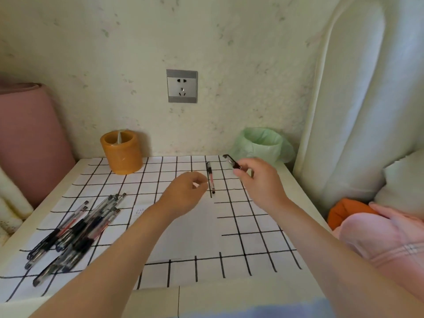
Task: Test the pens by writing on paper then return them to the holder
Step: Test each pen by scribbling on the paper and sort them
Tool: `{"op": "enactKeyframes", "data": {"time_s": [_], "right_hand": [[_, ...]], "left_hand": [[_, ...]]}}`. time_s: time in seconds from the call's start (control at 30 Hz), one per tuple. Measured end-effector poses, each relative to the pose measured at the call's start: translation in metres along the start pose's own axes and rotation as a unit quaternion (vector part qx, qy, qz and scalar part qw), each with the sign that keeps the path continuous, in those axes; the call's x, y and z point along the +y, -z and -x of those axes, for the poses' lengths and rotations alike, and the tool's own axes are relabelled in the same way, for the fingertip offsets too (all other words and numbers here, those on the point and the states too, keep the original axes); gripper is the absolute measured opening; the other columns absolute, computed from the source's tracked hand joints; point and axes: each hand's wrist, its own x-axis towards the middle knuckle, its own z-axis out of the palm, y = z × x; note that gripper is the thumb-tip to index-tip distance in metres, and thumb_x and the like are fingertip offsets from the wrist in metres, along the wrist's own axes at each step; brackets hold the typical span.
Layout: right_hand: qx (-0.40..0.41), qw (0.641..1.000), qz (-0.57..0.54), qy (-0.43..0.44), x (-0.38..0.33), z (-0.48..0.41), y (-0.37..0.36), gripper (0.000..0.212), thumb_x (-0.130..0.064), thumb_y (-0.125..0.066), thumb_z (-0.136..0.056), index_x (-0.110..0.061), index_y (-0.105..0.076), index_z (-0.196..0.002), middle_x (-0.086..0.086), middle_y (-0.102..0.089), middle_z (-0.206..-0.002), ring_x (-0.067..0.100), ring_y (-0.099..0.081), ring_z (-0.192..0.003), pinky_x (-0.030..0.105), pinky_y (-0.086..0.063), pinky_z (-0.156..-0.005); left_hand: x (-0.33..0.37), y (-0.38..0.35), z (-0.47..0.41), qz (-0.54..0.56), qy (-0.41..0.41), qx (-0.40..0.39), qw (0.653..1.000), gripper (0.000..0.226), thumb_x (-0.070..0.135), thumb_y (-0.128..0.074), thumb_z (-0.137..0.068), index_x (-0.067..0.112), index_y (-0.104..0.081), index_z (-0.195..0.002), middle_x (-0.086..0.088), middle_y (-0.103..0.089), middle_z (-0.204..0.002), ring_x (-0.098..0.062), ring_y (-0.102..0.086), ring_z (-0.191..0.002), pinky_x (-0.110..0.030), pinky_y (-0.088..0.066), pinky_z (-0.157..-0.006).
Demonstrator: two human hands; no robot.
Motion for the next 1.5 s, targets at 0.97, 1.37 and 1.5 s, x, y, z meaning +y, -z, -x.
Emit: {"op": "enactKeyframes", "data": {"time_s": [0.97, 1.37, 1.5], "right_hand": [[-0.088, 0.974, 0.207, -0.031, 0.016, -0.144, -0.001, 0.028, -0.015, -0.048, -0.092, -0.023, -0.062, -0.115, 0.003, -0.055, -0.117, 0.024, -0.058, -0.101, 0.034, -0.048, -0.087], [-0.295, 0.942, 0.143, 0.074, -0.108, -0.053, -0.096, 0.020, -0.027, -0.052, -0.093, -0.031, -0.068, -0.104, -0.012, -0.061, -0.098, 0.016, -0.060, -0.093, 0.030, -0.047, -0.075], [-0.331, 0.928, 0.126, 0.116, -0.150, -0.027, -0.133, 0.027, -0.020, -0.050, -0.093, -0.031, -0.065, -0.112, -0.007, -0.064, -0.100, 0.018, -0.060, -0.098, 0.032, -0.049, -0.079]], "left_hand": [[-0.020, -0.018, -0.031, -0.175, -0.003, -0.110, 0.978, 0.066, 0.058, -0.063, -0.087, 0.034, -0.041, -0.145, 0.004, -0.040, -0.147, -0.019, -0.030, -0.138, -0.037, -0.033, -0.110], [-0.054, 0.088, 0.030, -0.164, 0.036, 0.010, 0.986, 0.033, 0.039, -0.069, -0.088, 0.031, -0.060, -0.118, 0.014, -0.058, -0.102, -0.008, -0.055, -0.093, -0.025, -0.045, -0.075], [-0.079, 0.133, 0.063, -0.156, 0.071, 0.047, 0.984, 0.020, 0.030, -0.069, -0.088, 0.033, -0.063, -0.106, 0.011, -0.062, -0.103, -0.010, -0.058, -0.095, -0.028, -0.048, -0.081]]}}
